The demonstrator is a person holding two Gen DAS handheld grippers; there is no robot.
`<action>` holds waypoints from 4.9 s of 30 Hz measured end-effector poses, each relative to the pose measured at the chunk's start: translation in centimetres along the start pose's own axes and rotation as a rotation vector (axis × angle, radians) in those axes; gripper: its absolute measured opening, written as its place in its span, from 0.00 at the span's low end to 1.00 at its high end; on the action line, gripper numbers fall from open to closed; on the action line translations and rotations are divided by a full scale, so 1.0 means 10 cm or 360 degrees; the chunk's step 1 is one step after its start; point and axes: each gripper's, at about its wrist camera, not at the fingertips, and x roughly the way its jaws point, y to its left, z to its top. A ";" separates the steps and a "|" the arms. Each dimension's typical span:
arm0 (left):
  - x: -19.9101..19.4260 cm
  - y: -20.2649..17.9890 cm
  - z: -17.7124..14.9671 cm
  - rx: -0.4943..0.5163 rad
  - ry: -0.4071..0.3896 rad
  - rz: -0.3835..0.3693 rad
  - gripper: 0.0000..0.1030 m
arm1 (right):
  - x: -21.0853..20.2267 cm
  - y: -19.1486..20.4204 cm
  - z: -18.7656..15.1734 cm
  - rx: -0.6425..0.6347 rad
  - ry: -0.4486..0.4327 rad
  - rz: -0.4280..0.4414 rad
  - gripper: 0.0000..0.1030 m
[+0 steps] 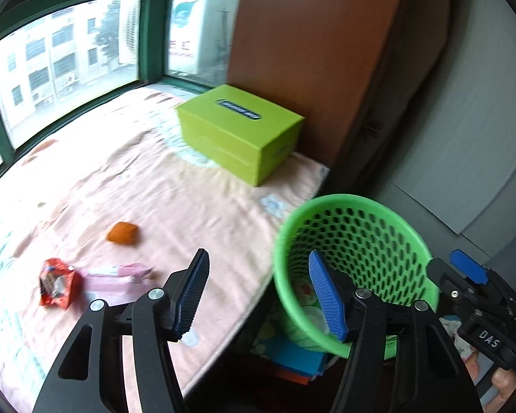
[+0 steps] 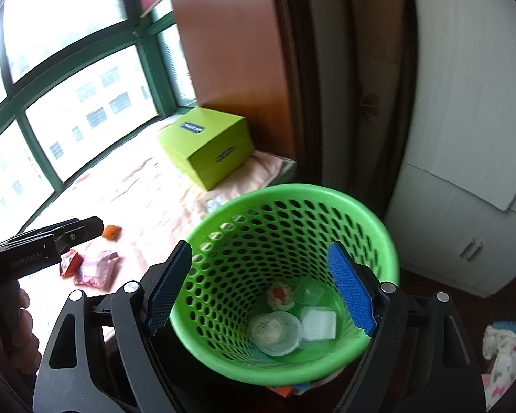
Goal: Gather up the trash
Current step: 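Move both open tools back over the table toward the snack wrappers, then grasp the pink wafer wrapper with the right tool while the left tool grasps the clear round lid, then carry both items to the wastebasket and drop the pink wrapper in with the right tool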
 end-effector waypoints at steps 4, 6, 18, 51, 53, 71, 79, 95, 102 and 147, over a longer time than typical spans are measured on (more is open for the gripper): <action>-0.02 0.35 -0.03 -0.0105 0.0007 0.0083 0.58 | 0.06 0.18 0.02 -0.0052 0.0011 0.0049 0.80; -0.05 0.52 -0.05 -0.0156 0.0008 0.0131 0.58 | 0.09 0.28 0.03 -0.0084 0.0019 0.0077 0.80; -0.31 1.52 -0.24 -0.0431 -0.0015 0.0372 0.58 | 0.39 0.89 0.09 -0.0265 0.0076 0.0228 0.81; -0.65 2.90 -0.59 -0.0820 0.0024 0.0659 0.73 | 1.68 2.80 -0.41 -0.1241 0.0550 0.0838 0.89; -0.63 2.98 -0.61 -0.0823 0.0032 0.0669 0.82 | 1.76 2.89 -0.46 -0.1325 0.0556 0.0823 0.90; 0.09 3.53 -0.76 -0.0459 0.0350 0.0512 0.92 | 2.26 3.14 -0.62 -0.1542 0.0722 0.0843 0.91; 0.33 3.63 -0.71 -0.0332 0.0406 0.0466 0.93 | 2.24 3.14 -0.61 -0.1557 0.0738 0.0863 0.84; 0.49 3.69 -0.72 -0.0276 0.0432 0.0475 0.93 | 2.02 2.97 -0.56 -0.1393 0.0751 0.0814 0.60; 0.44 3.68 -0.73 -0.0302 0.0370 0.0516 0.86 | 1.91 2.77 -0.50 -0.1241 0.0737 0.0757 0.60; -0.66 1.80 -0.30 -0.0257 -0.0107 0.0442 0.85 | 0.59 1.60 0.01 -0.0461 0.0272 0.0418 0.60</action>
